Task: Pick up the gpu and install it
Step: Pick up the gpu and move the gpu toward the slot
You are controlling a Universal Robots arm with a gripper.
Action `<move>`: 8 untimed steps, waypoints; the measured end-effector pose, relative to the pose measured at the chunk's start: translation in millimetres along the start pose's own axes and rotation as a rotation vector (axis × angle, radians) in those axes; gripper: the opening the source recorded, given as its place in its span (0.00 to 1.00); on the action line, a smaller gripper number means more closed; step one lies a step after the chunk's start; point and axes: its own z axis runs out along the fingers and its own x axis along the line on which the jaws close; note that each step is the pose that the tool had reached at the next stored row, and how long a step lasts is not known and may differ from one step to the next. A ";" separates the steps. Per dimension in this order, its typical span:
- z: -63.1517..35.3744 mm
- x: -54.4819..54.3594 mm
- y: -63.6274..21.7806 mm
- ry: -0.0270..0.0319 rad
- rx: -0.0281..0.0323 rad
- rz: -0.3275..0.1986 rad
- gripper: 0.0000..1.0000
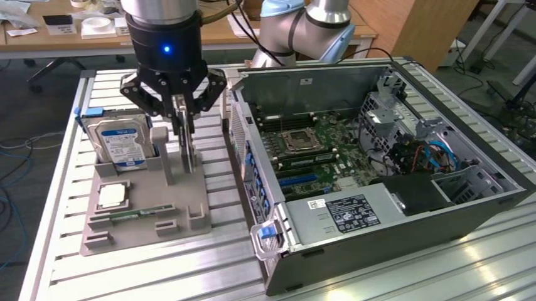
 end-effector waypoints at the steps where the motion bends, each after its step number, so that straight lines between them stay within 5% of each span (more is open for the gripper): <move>1: -2.9 0.0 0.1 0.0001 0.0001 0.000 0.27; 8: -20.7 -0.5 0.9 0.0000 0.0000 0.000 0.27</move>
